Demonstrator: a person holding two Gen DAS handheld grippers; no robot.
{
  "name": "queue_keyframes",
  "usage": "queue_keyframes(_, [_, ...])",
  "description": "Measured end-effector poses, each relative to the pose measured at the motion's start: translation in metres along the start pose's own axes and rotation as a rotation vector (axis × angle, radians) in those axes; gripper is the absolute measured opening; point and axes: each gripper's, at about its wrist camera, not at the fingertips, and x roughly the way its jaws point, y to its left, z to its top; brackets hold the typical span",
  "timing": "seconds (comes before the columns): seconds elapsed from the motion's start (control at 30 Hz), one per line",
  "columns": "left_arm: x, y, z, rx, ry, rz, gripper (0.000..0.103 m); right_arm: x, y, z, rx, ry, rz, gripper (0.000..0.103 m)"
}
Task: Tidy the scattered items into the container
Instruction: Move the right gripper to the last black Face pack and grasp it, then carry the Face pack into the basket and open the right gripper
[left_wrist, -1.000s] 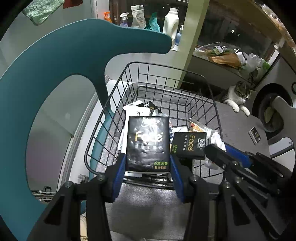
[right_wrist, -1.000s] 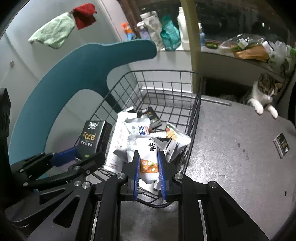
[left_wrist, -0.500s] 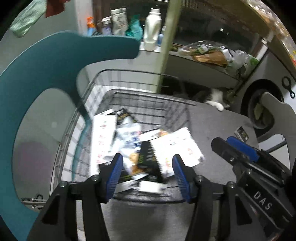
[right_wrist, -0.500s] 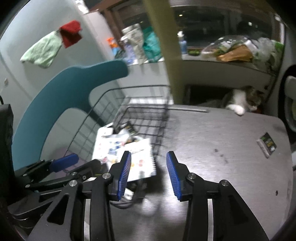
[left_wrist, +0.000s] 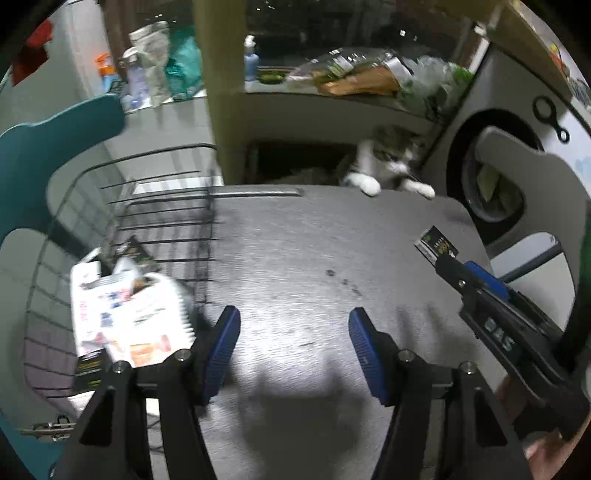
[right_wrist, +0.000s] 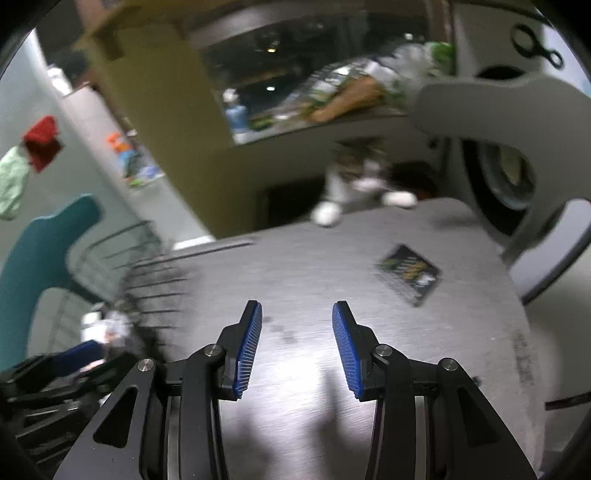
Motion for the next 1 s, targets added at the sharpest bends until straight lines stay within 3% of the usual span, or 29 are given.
queue_keyframes(0.23, [0.050,-0.031,0.003,0.030,0.066,-0.013,0.067,0.052,-0.066,0.005,0.074,0.010,-0.061,0.041])
queue_keyframes(0.43, [0.075,-0.038,0.004,0.050,0.092,-0.026,0.067,0.073,-0.105,0.037,0.126,-0.034,-0.064,0.041])
queue_keyframes(0.67, [0.081,-0.033,0.003,0.049,0.097,-0.033,0.067,0.117,-0.102,0.049,0.086,0.044,-0.040,0.041])
queue_keyframes(1.0, [0.073,-0.024,-0.002,0.031,0.092,-0.030,0.067,0.111,-0.072,0.019,0.012,0.080,0.006,0.041])
